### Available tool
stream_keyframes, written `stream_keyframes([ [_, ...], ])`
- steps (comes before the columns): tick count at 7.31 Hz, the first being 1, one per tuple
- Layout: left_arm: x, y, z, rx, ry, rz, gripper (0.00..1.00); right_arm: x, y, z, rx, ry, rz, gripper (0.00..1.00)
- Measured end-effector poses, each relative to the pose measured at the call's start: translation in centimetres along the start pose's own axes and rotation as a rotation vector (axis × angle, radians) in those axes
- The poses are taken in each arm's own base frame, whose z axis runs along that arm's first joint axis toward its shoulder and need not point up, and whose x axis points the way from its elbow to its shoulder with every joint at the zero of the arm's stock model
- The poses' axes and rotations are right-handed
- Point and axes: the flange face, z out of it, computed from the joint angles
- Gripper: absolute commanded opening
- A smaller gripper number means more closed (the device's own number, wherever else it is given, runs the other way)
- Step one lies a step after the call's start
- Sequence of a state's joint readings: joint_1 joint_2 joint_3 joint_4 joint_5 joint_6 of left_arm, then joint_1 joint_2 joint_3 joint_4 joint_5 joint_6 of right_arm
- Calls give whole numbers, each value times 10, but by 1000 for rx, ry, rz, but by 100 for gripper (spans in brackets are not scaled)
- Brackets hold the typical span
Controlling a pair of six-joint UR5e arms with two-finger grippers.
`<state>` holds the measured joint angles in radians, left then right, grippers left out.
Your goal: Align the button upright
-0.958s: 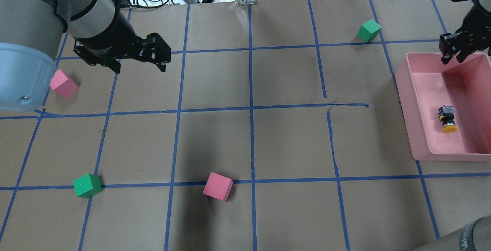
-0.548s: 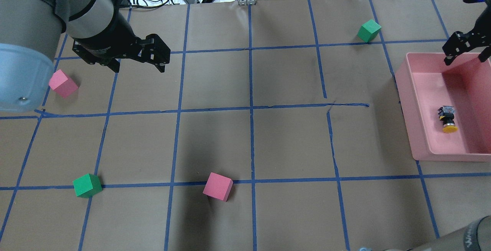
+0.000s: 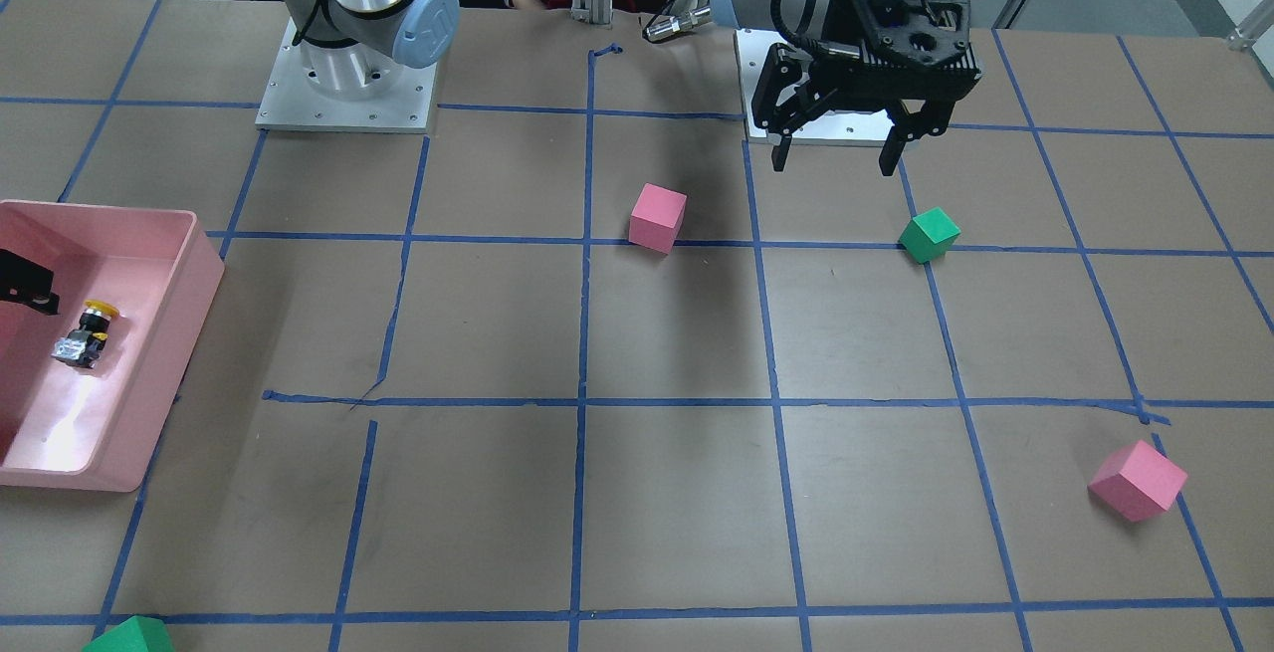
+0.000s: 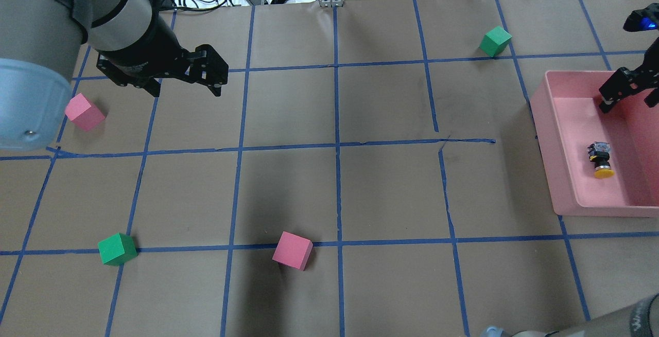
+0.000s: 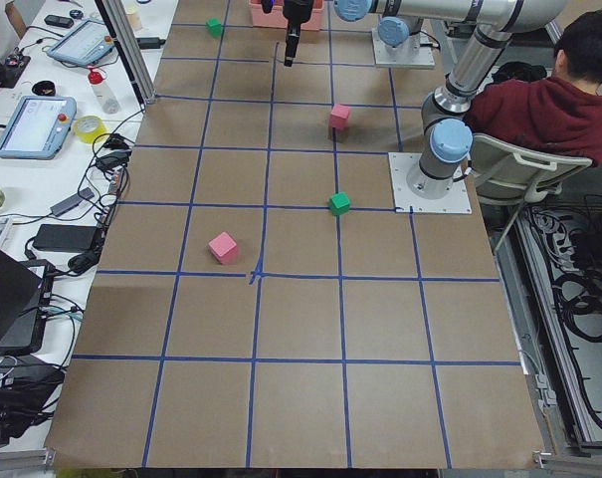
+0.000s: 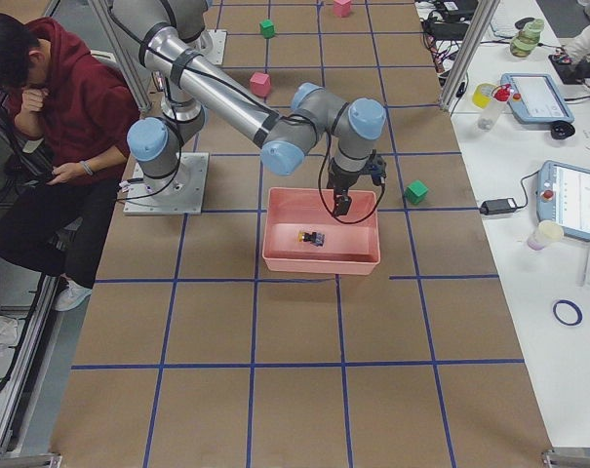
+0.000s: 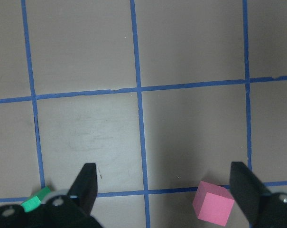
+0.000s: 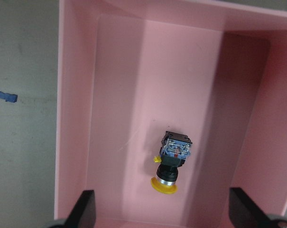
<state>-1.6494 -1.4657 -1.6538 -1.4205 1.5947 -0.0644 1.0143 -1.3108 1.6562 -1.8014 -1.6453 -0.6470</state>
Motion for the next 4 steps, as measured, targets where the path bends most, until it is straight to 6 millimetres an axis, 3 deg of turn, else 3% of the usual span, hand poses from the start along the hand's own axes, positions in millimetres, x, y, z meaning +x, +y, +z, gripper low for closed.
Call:
stream_keyframes([
  [1,0,0,0,1,0,-10,100,-1,4,11,-16,-13,-5,100],
  [4,0,0,0,0,0,-8,100,21,14,50,-46,-46,26,100],
])
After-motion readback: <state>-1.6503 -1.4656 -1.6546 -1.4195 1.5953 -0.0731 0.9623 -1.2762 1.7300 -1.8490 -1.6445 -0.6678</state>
